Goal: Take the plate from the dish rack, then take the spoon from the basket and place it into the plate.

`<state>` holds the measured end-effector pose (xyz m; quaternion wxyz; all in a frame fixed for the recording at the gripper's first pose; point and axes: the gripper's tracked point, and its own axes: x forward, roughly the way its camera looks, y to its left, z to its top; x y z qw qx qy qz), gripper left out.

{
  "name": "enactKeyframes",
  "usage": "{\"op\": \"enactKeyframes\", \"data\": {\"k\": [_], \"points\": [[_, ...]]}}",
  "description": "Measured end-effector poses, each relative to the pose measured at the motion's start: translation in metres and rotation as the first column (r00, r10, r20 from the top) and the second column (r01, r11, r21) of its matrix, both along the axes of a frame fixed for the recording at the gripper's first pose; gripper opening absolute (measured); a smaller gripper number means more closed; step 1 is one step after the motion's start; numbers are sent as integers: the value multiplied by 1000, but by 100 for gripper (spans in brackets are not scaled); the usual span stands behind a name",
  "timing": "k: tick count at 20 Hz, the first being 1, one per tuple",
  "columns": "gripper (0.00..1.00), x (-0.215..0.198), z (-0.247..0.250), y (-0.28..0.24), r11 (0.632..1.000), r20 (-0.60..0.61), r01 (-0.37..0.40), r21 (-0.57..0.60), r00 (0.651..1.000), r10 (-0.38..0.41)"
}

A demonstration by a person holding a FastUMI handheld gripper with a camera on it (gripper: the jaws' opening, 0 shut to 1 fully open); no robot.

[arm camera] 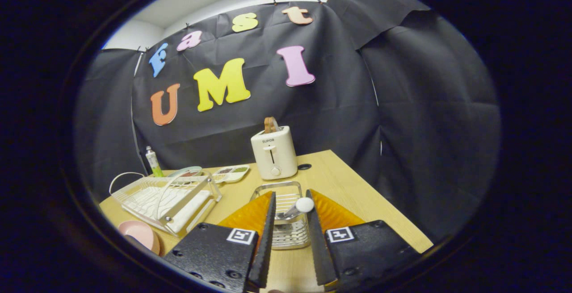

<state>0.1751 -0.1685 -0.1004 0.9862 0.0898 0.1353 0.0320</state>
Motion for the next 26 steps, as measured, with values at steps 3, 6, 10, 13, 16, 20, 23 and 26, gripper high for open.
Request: {"op": "enactKeyframes", "data": {"k": [3,6,10,13,16,20,23,26], "points": [[24,-7,8,6,999,-11,-23,23,1000,23],[16,2,11,11,999,-23,-30,29,999,31],[10,-3,40,6,1000,6,-7,-7,1000,7],[10,-16,75,-1,999,47,23,-38,999,-21],[10,-45,115,10,998,98,12,-64,995,-6],[10,-87,161,64,990,142,-116,-75,982,126],[9,-115,171,124,961,129,-271,-57,952,276],[10,-136,163,180,908,96,-413,-72,903,419]]}}
